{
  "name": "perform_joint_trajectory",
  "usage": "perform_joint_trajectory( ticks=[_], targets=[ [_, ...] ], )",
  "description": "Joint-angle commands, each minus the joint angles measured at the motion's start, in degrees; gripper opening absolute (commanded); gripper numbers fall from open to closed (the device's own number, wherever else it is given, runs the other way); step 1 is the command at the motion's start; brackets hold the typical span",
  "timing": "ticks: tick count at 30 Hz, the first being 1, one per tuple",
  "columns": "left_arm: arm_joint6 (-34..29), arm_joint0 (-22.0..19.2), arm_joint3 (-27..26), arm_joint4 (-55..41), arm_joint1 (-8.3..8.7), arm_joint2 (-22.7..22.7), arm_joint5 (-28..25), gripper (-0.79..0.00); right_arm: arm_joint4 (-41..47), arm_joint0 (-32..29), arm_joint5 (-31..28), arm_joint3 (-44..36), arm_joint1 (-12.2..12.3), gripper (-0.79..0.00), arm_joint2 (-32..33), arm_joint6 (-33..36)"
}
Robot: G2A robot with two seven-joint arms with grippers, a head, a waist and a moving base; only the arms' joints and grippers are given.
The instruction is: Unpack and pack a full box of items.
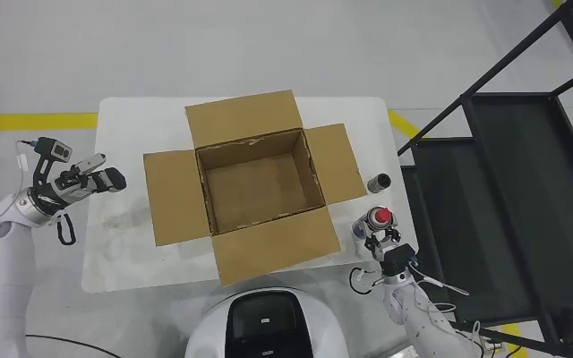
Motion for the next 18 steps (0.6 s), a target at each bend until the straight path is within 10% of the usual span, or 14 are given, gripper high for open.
perform_joint_trajectory(
  ticks=[1, 2, 18],
  targets=[
    [0.00, 0.00, 0.00, 0.00, 0.00, 0.00, 0.00, 0.000, 0.04, 0.06, -0.18, 0.40, -0.04, -0.086, -0.01, -0.47],
    [0.00, 0.00, 0.00, 0.00, 0.00, 0.00, 0.00, 0.000, 0.11, -0.08, -0.44, 0.49, -0.05, 0.000, -0.03, -0.62],
    [0.00, 0.00, 0.00, 0.00, 0.00, 0.00, 0.00, 0.000, 1.06, -11.92, -2.30, -12.52, 1.87, 0.000, 5.97, 5.71]
  ],
)
